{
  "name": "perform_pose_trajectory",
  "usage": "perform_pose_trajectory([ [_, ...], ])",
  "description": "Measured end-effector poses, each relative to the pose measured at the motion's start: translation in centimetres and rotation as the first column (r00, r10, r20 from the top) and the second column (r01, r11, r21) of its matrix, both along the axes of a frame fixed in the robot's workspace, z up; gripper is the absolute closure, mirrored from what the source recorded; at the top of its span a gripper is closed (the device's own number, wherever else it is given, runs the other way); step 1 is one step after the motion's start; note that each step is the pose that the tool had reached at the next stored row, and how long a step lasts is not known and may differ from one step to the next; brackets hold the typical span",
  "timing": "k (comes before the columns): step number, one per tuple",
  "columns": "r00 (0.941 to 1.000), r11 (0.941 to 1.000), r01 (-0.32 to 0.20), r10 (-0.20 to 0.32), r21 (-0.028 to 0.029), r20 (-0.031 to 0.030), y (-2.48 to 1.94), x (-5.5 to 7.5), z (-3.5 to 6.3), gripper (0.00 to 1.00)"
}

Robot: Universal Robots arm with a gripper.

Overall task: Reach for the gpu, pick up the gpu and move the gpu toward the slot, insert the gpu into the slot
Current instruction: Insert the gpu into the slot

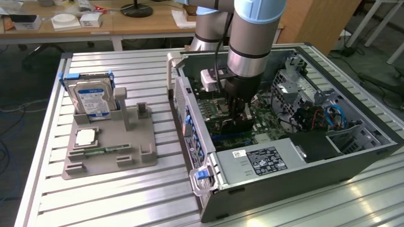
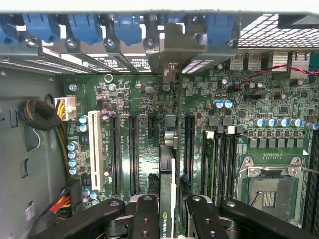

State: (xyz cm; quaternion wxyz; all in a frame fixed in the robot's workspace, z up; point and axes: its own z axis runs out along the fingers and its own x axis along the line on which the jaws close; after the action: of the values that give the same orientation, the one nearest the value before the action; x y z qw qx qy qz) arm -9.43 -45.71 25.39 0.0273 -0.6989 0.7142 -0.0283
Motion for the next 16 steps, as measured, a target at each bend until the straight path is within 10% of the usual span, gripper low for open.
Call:
perform_pose_trajectory([
  [16,1.0,1.0,0.0,0.0,-0.0005,-0.0002,-0.01,0.0,-0.7,0.74],
])
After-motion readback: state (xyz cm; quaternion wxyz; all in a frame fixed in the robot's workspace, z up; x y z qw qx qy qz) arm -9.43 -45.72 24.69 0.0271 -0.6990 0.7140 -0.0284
